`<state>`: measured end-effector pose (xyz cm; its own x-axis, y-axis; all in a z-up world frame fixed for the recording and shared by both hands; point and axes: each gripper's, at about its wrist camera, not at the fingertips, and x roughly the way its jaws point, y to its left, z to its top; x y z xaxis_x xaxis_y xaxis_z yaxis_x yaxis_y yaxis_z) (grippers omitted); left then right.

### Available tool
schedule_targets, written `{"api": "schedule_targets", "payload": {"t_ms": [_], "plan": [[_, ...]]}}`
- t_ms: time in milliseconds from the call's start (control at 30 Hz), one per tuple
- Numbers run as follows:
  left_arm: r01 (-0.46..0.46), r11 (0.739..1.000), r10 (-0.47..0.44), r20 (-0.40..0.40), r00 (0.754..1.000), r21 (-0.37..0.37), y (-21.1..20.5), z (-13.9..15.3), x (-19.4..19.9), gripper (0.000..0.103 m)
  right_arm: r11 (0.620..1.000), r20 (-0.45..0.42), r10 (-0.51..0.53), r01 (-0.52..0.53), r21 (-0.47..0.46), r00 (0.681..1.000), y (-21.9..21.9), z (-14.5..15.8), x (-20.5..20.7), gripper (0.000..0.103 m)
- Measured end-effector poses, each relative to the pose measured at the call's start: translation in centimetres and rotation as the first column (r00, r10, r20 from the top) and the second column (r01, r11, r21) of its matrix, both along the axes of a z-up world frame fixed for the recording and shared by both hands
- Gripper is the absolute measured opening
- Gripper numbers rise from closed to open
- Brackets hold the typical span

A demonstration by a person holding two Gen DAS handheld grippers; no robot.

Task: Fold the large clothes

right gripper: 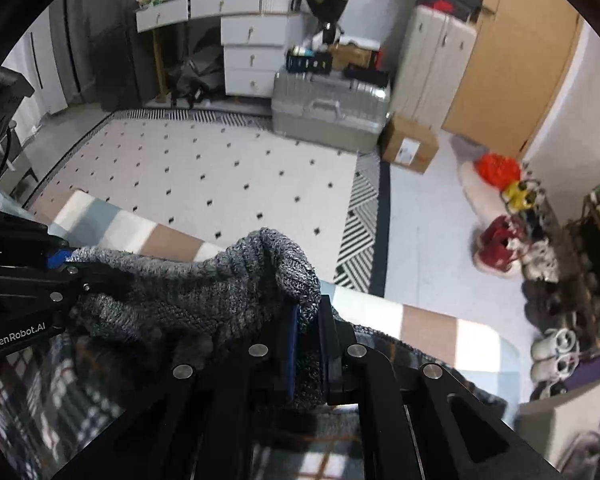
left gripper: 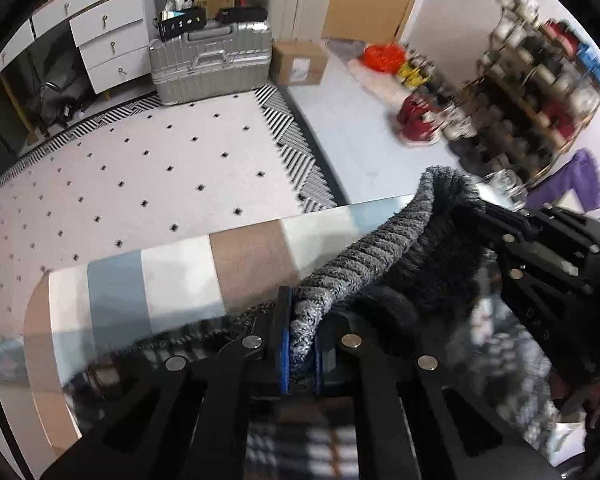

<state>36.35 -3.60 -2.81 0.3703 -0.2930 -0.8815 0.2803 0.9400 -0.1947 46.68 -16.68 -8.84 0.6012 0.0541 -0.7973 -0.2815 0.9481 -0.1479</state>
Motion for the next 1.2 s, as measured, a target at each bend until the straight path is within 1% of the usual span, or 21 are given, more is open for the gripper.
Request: {"api": "schedule_targets", "payload": {"t_ms": [67,100,200,333,400,433,467,567,667,733,767,800,867,900,933,1033,1200], "plan": [[-0.02,1.0,0.021,0.038,0.999,-0.024,0.7,1.4,-1.2,0.004,1.0,0.039,0.01,-0.01,0.003,0.999,0.1,1.5,-1.5,0.008],[-0.025,0.998,0.027,0.043,0.999,-0.059,1.0,2.1,-1.9,0.004,1.0,0.063,0.02,-0.02,0.008,0.998,0.2,2.4,-2.5,0.008],[-0.037,0.994,0.045,0.077,0.996,-0.106,2.0,4.1,-3.8,0.003,0.999,0.124,0.04,-0.043,0.024,0.991,0.1,4.8,-5.4,0.008],[-0.039,0.988,0.06,0.141,0.988,-0.152,2.6,6.5,-7.1,0.003,0.996,0.19,0.05,-0.063,0.063,0.98,-0.3,7.5,-10.1,0.008],[-0.026,0.986,0.058,0.193,0.98,-0.164,2.7,7.7,-9.6,0.003,0.996,0.222,0.046,-0.062,0.068,0.974,-0.5,8.4,-12.6,0.008],[-0.021,0.984,0.056,0.201,0.978,-0.174,2.6,7.8,-10.1,0.003,0.995,0.229,0.04,-0.061,0.083,0.973,-0.6,8.7,-13.6,0.008],[-0.017,0.984,0.057,0.219,0.974,-0.18,2.5,8.1,-11.5,0.003,0.994,0.239,0.03,-0.055,0.099,0.97,-0.8,9.0,-14.8,0.008],[-0.004,0.984,0.053,0.268,0.962,-0.181,2.0,7.8,-14.4,0.003,0.989,0.271,0.008,-0.048,0.143,0.963,-1.6,9.7,-18.2,0.008],[0.005,0.98,0.054,0.289,0.956,-0.198,1.9,6.8,-16.8,0.003,0.985,0.288,-0.002,-0.048,0.167,0.958,-2.0,9.4,-21.5,0.008],[0.004,0.977,0.059,0.29,0.955,-0.213,2.2,5.9,-18.1,0.003,0.982,0.288,-0.016,-0.039,0.184,0.957,-2.1,8.8,-23.9,0.008],[0.003,0.975,0.063,0.29,0.955,-0.22,2.3,5.2,-18.6,0.003,0.981,0.283,-0.017,-0.039,0.192,0.959,-2.3,8.3,-24.8,0.008],[0.004,0.975,0.063,0.289,0.955,-0.223,2.4,5.1,-18.8,0.003,0.98,0.274,-0.016,-0.04,0.195,0.962,-2.3,7.6,-26.0,0.008],[-0.004,0.969,0.08,0.297,0.951,-0.248,2.6,4.3,-20.0,0.003,0.984,0.254,-0.008,-0.038,0.176,0.967,-2.2,6.3,-27.7,0.008],[-0.006,0.966,0.084,0.29,0.953,-0.257,2.6,3.5,-20.3,0.003,0.984,0.24,-0.009,-0.035,0.177,0.971,-2.2,5.5,-28.5,0.008],[-0.009,0.965,0.087,0.287,0.954,-0.263,2.7,3.4,-20.8,0.003,0.982,0.223,-0.01,-0.032,0.185,0.975,-2.4,4.9,-29.1,0.008],[-0.016,0.96,0.095,0.271,0.958,-0.279,2.6,2.0,-21.9,0.003,0.977,0.173,-0.022,-0.015,0.213,0.985,-2.8,2.8,-30.7,0.008],[-0.048,0.958,0.112,0.213,0.971,-0.283,2.9,-0.7,-22.3,0.003,0.968,0.076,-0.049,0.028,0.25,0.996,-3.2,-1.0,-31.8,0.008]]}}
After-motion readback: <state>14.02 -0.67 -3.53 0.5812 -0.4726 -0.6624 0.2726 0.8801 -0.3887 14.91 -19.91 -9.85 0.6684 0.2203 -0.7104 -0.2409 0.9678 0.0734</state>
